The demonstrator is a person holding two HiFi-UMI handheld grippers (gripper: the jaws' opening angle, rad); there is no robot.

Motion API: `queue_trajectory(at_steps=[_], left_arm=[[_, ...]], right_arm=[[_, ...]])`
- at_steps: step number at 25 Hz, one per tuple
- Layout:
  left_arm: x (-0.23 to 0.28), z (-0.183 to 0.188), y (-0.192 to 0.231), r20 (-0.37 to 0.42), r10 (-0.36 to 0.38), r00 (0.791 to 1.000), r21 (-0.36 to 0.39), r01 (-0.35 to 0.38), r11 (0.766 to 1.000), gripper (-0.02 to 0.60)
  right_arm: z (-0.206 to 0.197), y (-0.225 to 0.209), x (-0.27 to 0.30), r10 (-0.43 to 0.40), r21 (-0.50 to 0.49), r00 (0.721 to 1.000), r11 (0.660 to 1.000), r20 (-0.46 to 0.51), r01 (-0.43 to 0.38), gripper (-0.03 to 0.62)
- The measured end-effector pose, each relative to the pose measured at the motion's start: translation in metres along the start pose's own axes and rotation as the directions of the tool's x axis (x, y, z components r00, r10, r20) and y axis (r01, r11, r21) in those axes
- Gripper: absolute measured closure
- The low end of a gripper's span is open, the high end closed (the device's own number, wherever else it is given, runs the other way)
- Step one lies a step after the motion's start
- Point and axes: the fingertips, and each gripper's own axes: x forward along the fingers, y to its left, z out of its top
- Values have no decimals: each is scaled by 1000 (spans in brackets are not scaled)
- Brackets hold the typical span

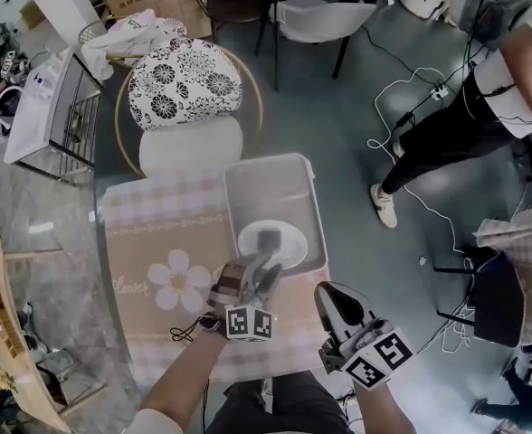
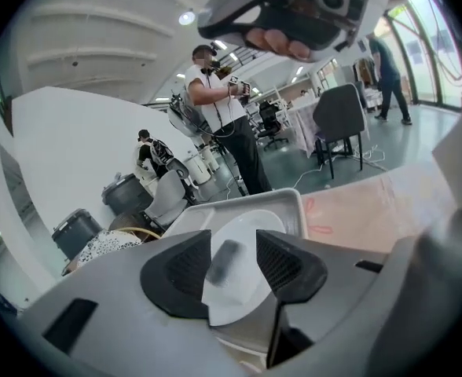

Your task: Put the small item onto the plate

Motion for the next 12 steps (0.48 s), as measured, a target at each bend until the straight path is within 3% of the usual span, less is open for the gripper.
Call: queue_trajectory(at_steps=[4,8,12], left_arm=[[-23,32,20,61,41,997,-110,-35,993,424],[-62,57,34,99,104,990,-158,-88,984,522],[-105,81,40,118,142,983,-253,-108,961,553]], right_arm=[[10,11,-12,2,-13,1000,1000,1,-2,579],[15,30,-20,17,-46,1000,999,1,-17,580],[9,51,-30,21,-85,1000,996,-12,-22,580]])
